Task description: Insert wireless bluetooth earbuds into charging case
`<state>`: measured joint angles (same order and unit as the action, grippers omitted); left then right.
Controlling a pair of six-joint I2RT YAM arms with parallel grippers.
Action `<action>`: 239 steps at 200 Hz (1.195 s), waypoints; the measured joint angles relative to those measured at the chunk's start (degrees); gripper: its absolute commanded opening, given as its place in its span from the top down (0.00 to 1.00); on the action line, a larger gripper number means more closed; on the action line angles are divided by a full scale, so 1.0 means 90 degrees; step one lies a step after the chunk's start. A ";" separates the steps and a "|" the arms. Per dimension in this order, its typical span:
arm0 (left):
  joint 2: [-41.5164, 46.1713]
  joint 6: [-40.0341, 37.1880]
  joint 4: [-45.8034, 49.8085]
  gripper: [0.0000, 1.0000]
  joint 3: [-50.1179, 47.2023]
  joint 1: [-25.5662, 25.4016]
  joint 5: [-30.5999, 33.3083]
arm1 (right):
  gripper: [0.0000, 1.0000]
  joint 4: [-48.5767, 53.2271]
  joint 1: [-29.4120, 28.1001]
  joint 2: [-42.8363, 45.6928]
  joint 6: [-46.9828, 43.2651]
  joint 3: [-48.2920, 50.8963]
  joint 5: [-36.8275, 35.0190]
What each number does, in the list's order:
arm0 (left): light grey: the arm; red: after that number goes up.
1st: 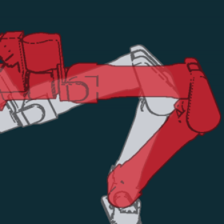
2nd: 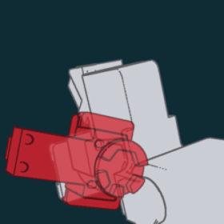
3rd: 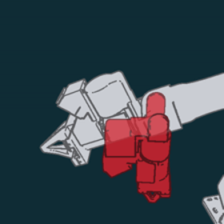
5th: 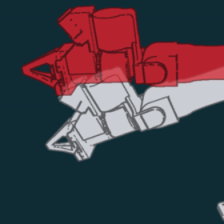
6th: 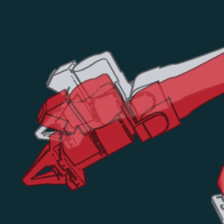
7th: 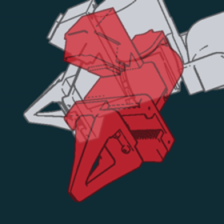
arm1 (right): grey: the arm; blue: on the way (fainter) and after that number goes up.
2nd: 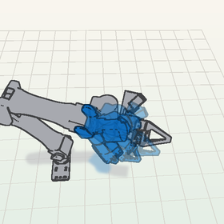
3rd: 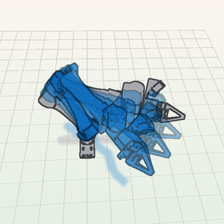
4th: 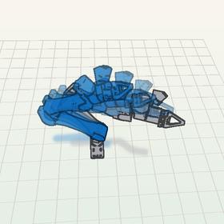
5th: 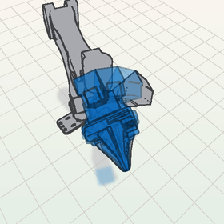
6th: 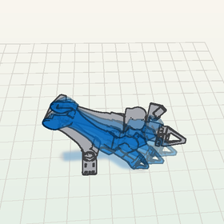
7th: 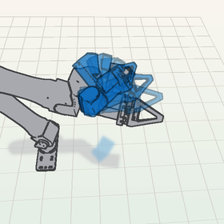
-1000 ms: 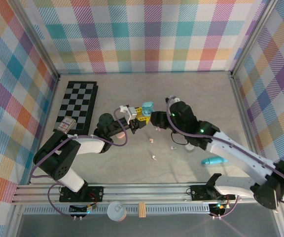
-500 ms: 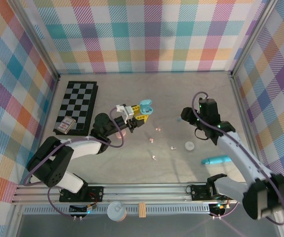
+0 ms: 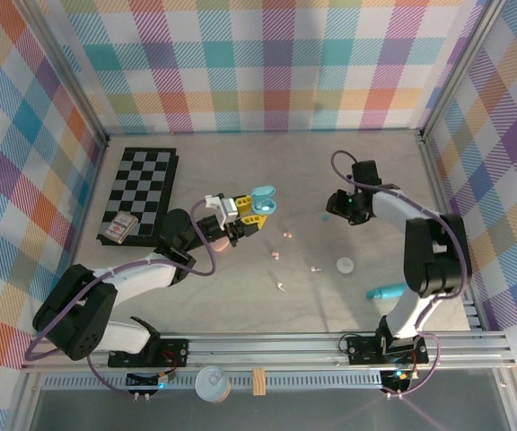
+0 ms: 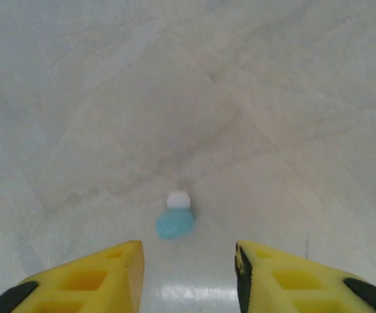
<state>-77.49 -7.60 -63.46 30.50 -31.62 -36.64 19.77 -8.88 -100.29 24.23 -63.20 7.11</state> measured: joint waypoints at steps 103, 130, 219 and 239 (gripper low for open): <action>0.0236 -0.0146 0.0498 0.70 -0.0029 0.0000 -0.0022 | 0.82 0.0418 0.0000 -0.1705 -0.0277 -0.1494 0.0435; 0.0250 -0.0189 0.0561 0.70 -0.0034 0.0000 -0.0022 | 0.86 0.0493 0.0032 -0.1698 -0.0333 -0.1477 0.0483; 0.0250 -0.0260 0.0546 0.69 -0.0109 0.0000 -0.0024 | 0.86 0.0576 0.0034 -0.1078 -0.0418 -0.0619 0.0498; 0.0250 -0.0257 0.0546 0.69 -0.0124 0.0000 -0.0032 | 0.85 0.0583 0.0034 -0.0918 -0.0418 -0.0440 0.0503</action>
<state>-75.24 -9.91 -58.54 29.39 -31.62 -36.93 25.02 -8.58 -108.55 20.47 -67.16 11.64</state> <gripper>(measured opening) 0.332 0.138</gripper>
